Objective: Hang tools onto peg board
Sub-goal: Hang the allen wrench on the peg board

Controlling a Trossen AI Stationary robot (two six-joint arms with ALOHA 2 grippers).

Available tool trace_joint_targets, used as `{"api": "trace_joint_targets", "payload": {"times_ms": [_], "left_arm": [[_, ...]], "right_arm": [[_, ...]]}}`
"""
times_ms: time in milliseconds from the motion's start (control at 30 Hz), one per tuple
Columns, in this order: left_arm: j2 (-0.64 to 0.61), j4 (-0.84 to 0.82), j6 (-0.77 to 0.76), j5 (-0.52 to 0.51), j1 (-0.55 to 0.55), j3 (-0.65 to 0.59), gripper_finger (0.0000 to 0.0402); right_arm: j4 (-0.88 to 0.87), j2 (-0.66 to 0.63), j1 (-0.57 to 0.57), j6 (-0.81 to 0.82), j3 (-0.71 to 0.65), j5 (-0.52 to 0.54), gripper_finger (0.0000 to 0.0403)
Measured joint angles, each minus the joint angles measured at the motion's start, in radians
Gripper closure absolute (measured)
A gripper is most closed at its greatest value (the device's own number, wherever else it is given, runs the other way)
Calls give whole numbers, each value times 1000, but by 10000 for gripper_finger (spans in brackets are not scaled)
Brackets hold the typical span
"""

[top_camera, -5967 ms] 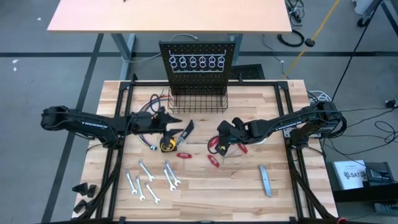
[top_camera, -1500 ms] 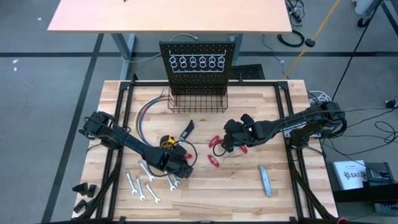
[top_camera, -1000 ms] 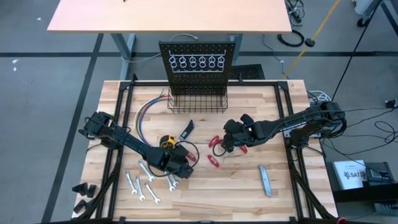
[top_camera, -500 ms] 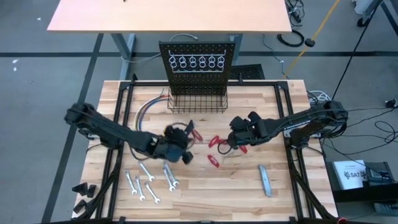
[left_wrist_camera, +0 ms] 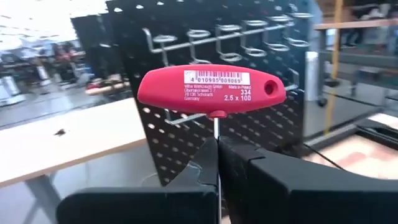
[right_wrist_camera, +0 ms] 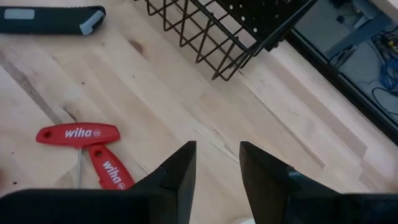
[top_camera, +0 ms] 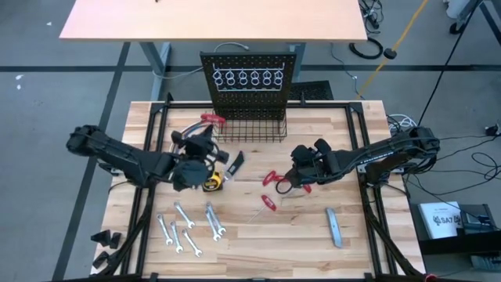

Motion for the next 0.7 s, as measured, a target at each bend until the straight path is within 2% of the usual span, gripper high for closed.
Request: {"api": "trace_joint_targets", "payload": {"times_ms": [67,100,200,233,367,433,567,700], "left_arm": [[0,68,90,70,50,0,398],[-3,127,161,149,81,-1,399],[-27,358,411,522,161,0,399],[-35,419,469,574,179,8,399],[-85,691,638,599,239,33,400],[-109,809,671,683,271,31,400],[-109,884,679,874,364,29,401],[-69,893,567,930,478,28,401]], "right_arm": [[14,0,0,-8,0,0,289],[19,0,0,-11,0,1,289],[34,0,0,-30,0,-1,289],[37,0,0,-33,0,-1,289],[36,0,0,-33,0,-6,289],[36,1,0,-36,0,-6,289],[36,1,0,-41,0,1,289],[37,1,0,-44,0,21,289]]}}
